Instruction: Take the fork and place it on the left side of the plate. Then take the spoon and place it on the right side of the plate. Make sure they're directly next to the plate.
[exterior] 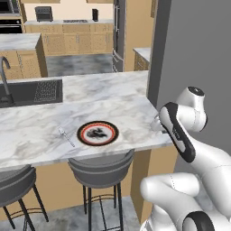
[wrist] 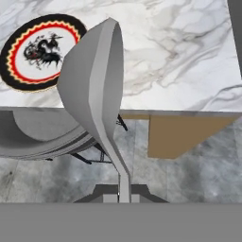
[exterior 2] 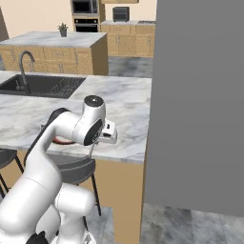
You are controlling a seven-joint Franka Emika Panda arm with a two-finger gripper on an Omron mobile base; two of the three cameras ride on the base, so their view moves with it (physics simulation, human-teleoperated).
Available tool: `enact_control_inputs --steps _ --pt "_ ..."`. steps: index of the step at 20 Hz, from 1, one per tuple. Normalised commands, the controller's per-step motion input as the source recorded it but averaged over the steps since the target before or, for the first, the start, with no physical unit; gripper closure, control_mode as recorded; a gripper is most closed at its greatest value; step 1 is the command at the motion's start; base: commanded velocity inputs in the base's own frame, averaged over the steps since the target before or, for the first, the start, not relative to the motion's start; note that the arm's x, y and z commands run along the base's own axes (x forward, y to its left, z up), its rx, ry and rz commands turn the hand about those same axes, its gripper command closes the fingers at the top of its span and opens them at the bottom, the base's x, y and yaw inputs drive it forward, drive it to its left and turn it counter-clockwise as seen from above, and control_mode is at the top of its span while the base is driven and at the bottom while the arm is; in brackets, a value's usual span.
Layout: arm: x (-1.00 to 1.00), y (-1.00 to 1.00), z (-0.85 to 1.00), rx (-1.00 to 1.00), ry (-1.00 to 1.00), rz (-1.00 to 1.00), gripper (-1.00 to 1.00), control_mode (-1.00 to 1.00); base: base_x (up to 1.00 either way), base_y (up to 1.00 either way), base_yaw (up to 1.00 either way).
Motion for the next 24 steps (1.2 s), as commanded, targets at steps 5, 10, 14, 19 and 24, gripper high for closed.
enact_control_inputs --steps 5,10,14,19,24 --pt "-0.11 0.0 -0.03 0.01 0.01 0.0 1.0 -1.0 0.0 0.0 0.0" --pt "0.82 0.79 -0.17 0.01 0.01 -0.14 1.0 -1.0 0.0 0.0 0.0" --pt "1.0 0.66 -0.12 0.02 0.01 -0.05 1.0 -1.0 0.0 0.0 0.0" --pt "0.59 0.08 -0.37 0.03 0.17 0.0 1.0 -1.0 0.0 0.0 0.0" --pt "0.14 -0.09 -0.42 0.0 0.14 0.0 1.0 -1.0 0.0 0.0 0.0"
